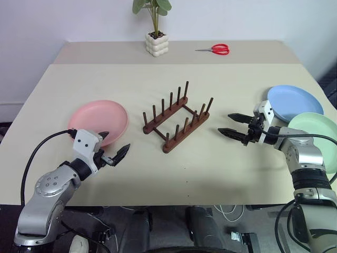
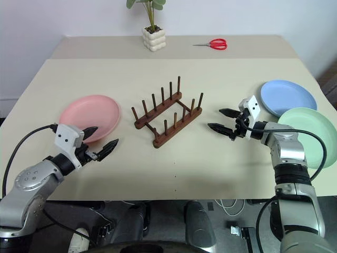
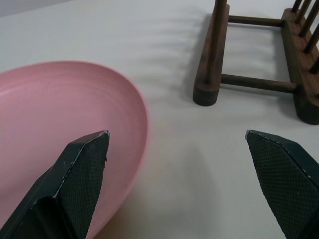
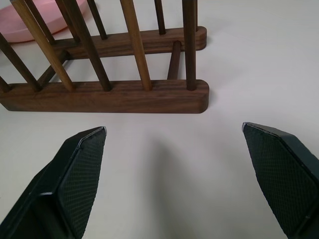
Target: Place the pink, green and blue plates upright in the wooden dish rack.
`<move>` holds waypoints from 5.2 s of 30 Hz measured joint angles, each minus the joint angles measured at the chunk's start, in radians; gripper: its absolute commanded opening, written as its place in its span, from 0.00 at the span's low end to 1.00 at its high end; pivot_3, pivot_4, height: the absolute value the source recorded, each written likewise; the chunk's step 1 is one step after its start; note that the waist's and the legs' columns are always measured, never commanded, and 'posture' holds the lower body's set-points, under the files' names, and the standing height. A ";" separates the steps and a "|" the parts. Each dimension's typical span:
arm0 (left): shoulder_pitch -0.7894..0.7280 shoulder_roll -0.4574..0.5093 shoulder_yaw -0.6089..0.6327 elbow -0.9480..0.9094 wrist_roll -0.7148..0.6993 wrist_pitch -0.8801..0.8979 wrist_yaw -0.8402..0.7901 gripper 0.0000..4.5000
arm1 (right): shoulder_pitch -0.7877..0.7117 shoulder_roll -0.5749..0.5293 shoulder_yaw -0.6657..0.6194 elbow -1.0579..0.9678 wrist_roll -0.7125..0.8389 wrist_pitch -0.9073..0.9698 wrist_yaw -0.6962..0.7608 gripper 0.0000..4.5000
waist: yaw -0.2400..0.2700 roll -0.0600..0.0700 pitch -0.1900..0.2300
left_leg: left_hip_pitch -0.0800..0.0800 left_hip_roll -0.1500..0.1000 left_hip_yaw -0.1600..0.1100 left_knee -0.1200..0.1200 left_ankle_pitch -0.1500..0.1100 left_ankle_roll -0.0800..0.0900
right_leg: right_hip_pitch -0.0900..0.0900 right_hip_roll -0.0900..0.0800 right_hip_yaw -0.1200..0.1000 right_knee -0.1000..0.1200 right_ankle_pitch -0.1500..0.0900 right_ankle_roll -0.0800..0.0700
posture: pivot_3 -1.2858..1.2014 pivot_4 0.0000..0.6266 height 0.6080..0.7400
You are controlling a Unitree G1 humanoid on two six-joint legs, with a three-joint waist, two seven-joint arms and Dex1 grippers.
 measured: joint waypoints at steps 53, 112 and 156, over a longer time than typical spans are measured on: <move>-0.209 -0.052 -0.428 0.115 0.142 0.060 -0.075 1.00 | 0.349 -0.046 -0.077 -0.541 0.151 0.230 -0.103 0.99 | 0.006 0.000 -0.001 | 0.000 0.000 0.000 0.000 0.000 0.000 | 0.000 0.000 0.000 0.000 0.001 0.003 | 0.52 0.24 0.92; -0.811 -0.295 -0.521 1.062 0.314 -0.511 -0.600 0.83 | 0.704 -0.068 -0.210 -0.854 0.186 0.266 -0.309 1.00 | 0.024 0.002 -0.003 | 0.000 -0.001 -0.001 0.001 0.000 0.000 | 0.001 0.001 0.000 0.000 0.001 0.004 | 0.52 0.24 0.92; -0.641 -0.437 -0.494 0.823 0.409 -0.328 -0.045 0.00 | 0.280 0.031 0.043 -0.296 -0.253 -0.105 -0.538 0.01 | 0.027 0.003 -0.004 | 0.002 -0.001 -0.001 0.002 0.000 0.000 | 0.004 0.001 0.000 0.000 0.002 0.004 | 0.52 0.24 0.92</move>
